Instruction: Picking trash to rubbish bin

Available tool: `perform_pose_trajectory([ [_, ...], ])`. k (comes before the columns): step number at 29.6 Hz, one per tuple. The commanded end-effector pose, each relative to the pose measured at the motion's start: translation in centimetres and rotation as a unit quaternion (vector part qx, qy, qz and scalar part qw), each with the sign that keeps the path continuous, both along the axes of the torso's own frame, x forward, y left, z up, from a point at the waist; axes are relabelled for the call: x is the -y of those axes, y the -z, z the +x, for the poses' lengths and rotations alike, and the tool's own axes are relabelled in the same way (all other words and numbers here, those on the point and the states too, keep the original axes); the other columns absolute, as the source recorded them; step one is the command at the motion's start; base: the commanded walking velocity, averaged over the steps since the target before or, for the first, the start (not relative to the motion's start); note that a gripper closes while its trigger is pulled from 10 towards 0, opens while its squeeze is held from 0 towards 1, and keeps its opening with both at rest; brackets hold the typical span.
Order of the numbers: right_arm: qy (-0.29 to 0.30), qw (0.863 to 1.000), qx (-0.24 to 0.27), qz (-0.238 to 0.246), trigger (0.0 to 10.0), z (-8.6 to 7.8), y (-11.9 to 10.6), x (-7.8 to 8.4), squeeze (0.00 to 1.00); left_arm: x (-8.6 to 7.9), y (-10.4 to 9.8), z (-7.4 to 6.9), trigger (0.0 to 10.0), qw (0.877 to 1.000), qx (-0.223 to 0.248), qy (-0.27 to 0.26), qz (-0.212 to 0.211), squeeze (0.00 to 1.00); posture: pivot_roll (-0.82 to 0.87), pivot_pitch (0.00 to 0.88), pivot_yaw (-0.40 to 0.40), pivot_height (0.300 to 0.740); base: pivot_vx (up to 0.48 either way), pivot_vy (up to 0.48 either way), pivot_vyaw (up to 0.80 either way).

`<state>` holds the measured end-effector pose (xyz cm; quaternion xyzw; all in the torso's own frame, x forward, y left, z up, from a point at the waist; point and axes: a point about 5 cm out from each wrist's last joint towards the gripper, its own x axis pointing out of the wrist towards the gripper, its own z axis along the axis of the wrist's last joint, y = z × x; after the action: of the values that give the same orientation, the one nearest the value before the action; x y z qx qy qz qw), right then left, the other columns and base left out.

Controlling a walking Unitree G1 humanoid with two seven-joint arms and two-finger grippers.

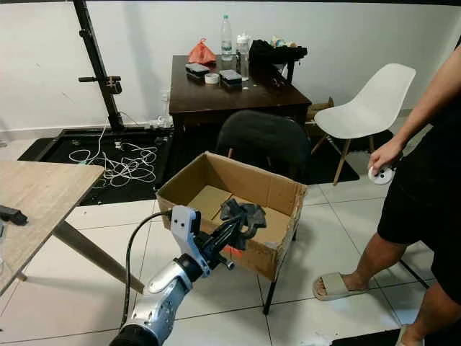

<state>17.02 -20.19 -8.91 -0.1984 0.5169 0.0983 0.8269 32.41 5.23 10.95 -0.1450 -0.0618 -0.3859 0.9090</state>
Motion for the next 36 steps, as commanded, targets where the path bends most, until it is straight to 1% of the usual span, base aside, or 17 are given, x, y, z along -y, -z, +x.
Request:
perform_pose_trajectory([
  [1, 0.005, 1.000, -0.009, -0.002, 10.0, -0.53, 0.19, 0.26, 0.00, 0.20, 0.05, -0.24, 10.0, 1.000, 0.000, 0.006, -0.002, 0.00, -0.13, 0.078, 0.040, 0.740, 0.000, 0.000, 0.00],
  [22, 0.008, 1.000, -0.011, 0.002, 10.0, -0.73, 0.31, 0.05, 0.00, 0.29, 0.02, -0.39, 10.0, 1.000, -0.001, 0.018, -0.005, 0.00, -0.13, 0.081, 0.041, 0.740, 0.292, 0.000, 0.00],
  [33, 0.011, 1.000, -0.012, 0.002, 10.0, -0.80, 0.31, 0.24, 0.00, 0.60, -0.06, -0.54, 10.0, 1.000, -0.001, 0.025, -0.008, 0.00, -0.13, 0.081, 0.040, 0.740, 0.314, 0.000, -0.75],
  [36, 0.011, 1.000, -0.009, 0.002, 10.0, -0.81, 0.29, 0.32, 0.00, 0.73, -0.07, -0.61, 10.0, 1.000, 0.000, 0.028, -0.008, 0.00, -0.13, 0.083, 0.039, 0.740, 0.310, 0.000, 0.00],
])
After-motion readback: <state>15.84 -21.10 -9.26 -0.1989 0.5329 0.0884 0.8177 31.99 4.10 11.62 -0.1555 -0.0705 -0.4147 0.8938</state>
